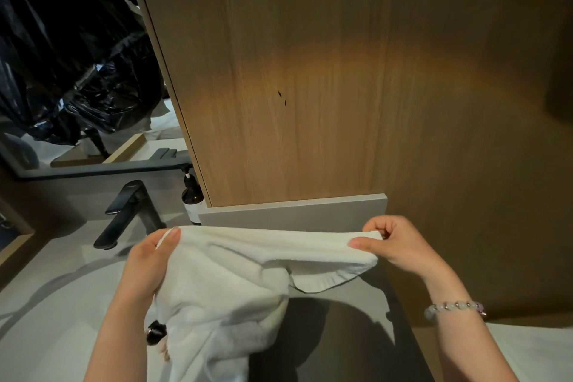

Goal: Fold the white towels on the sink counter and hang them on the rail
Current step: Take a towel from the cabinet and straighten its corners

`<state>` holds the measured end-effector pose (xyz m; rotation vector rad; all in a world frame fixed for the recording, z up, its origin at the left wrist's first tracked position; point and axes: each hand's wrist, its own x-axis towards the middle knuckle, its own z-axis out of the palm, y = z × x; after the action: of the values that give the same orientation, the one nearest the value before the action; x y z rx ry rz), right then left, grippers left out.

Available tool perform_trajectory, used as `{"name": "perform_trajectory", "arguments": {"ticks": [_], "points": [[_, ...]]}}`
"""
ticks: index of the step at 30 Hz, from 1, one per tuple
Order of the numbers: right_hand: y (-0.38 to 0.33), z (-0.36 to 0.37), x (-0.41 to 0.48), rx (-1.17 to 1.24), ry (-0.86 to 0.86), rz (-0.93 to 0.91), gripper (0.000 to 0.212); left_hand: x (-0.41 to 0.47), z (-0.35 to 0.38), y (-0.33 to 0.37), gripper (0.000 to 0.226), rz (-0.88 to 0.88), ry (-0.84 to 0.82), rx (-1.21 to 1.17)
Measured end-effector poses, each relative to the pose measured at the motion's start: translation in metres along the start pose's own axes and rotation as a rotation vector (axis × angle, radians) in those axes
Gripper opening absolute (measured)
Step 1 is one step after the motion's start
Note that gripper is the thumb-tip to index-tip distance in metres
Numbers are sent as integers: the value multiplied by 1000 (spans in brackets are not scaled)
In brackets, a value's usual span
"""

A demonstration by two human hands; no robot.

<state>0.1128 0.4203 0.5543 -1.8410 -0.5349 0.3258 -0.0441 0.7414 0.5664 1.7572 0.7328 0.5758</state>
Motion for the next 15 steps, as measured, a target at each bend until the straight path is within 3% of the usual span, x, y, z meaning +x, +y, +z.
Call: {"name": "perform_trajectory", "arguments": {"ticks": [5,11,15], "points": [[4,7,-2,298,228,12,10,2,-5,-3,15,-23,-21,18],[-3,19,-1,731,469,116,23,-7,-8,-12,24,-32,-250,147],[-21,32,1,593,491,115,35,-15,12,-3,26,67,-206,144]]}}
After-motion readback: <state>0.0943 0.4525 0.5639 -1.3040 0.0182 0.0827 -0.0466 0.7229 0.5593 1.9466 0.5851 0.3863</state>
